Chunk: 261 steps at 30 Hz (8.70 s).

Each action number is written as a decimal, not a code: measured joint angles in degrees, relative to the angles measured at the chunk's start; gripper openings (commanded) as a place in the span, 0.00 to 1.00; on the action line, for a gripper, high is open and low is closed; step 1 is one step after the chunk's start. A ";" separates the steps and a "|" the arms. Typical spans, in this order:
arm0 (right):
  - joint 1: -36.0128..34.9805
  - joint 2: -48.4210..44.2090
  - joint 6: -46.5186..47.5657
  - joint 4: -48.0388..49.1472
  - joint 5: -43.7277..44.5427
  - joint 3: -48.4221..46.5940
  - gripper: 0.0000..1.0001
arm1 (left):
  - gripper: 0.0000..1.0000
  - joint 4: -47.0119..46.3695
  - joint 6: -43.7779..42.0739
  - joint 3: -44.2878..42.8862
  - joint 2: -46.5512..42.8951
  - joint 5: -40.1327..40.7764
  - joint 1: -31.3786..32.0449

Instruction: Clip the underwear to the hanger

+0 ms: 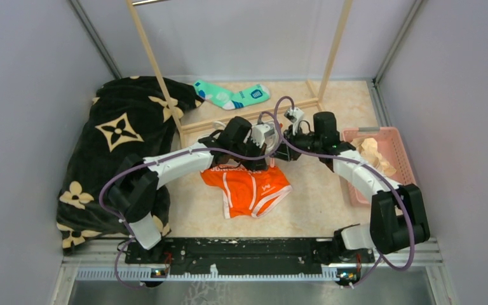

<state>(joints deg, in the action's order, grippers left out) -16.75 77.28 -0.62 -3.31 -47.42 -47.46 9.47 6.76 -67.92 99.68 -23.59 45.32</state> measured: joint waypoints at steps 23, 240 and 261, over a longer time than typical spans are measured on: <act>-0.85 -3.10 0.50 2.25 1.79 2.21 0.00 | 0.00 0.11 2.27 -0.24 -0.61 -1.55 0.04; 6.45 -29.64 -81.57 35.67 51.84 26.47 0.00 | 0.69 5.90 -3.23 3.48 -34.45 35.52 -3.96; 6.45 -19.65 -87.76 36.92 64.32 10.49 0.00 | 0.86 1.42 0.76 7.13 -36.04 33.11 -3.96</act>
<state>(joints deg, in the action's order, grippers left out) -10.31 57.63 -88.38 33.61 16.91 -36.97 10.90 7.53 -60.80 63.64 9.52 41.36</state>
